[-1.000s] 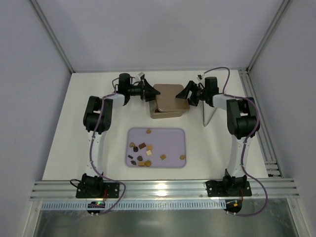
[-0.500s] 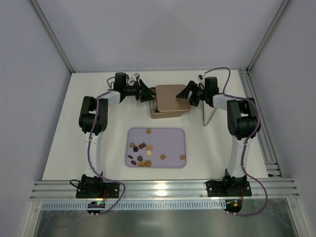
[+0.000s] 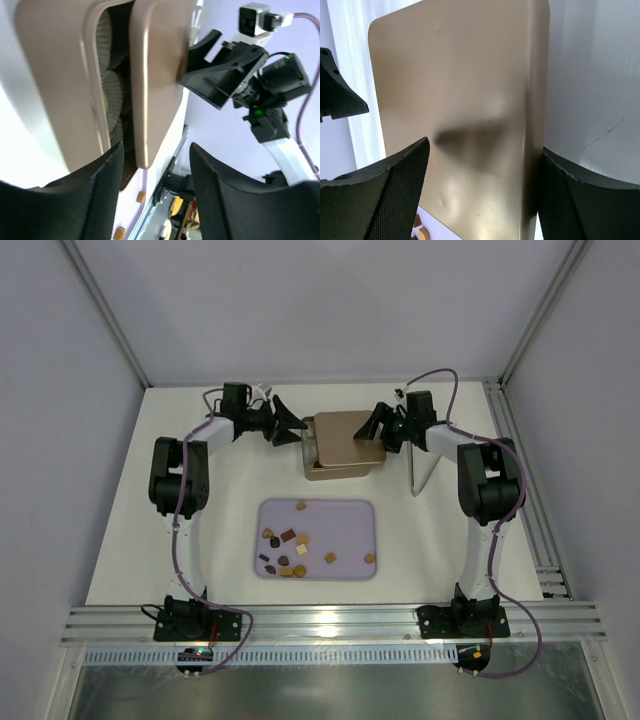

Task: Pack the chocolate

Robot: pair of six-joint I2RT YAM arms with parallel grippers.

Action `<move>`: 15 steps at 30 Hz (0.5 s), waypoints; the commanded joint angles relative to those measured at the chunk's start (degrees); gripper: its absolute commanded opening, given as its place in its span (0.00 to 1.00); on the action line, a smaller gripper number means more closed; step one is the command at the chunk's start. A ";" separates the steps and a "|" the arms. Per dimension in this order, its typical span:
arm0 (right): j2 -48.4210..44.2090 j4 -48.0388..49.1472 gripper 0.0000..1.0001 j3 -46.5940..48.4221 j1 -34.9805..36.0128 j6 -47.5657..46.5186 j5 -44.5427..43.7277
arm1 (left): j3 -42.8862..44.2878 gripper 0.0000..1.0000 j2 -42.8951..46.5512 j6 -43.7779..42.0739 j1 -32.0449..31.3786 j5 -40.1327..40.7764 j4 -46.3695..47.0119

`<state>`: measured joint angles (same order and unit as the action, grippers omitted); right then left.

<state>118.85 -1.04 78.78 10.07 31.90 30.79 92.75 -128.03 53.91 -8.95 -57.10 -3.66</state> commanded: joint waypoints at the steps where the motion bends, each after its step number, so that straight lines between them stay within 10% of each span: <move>1: -3.27 -2.91 0.78 3.04 1.01 -3.16 -3.18 | -0.55 0.56 4.98 -6.70 0.43 5.76 -8.89; 15: -3.18 -7.40 0.78 5.85 3.03 -5.53 -7.40 | -0.47 0.27 4.28 -9.88 0.16 23.96 -19.80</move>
<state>118.85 -7.35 82.04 11.88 28.53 25.96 92.29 -124.84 44.73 -8.88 -37.08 -21.15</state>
